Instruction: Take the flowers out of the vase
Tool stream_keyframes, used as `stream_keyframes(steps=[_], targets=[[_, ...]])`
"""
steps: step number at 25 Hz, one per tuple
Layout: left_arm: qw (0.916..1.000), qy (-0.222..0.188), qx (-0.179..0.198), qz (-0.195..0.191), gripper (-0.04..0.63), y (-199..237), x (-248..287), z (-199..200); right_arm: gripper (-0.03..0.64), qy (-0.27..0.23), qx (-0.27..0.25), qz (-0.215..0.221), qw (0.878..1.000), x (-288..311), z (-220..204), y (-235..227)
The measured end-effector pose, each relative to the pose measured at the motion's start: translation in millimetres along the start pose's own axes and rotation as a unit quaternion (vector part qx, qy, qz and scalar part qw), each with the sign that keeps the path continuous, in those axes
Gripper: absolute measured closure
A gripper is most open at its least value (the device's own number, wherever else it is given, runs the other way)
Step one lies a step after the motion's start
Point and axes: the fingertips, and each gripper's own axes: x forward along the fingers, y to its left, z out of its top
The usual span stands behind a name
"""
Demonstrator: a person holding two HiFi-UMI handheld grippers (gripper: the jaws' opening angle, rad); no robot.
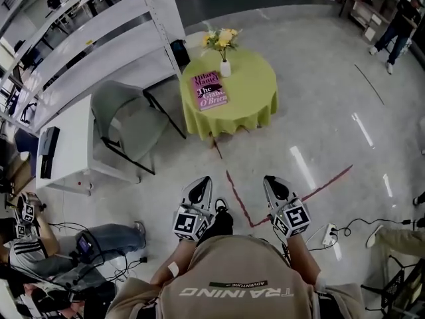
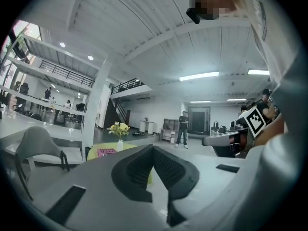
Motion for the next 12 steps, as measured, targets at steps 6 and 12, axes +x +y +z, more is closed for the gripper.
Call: stream_keyframes(steps=[6, 12], targets=[[0.9984, -0.024, 0.023, -0.046, 0.589, 65.0, 62.5, 37.4, 0.615, -0.020, -0.012, -0.028, 0.999, 87.9, 40.4, -19.7], [0.9975, -0.030, 0.018, -0.061, 0.589, 124.5, 106.0, 49.6, 0.615, -0.017, -0.003, -0.053, 0.998, 149.7, 49.8, -35.2]])
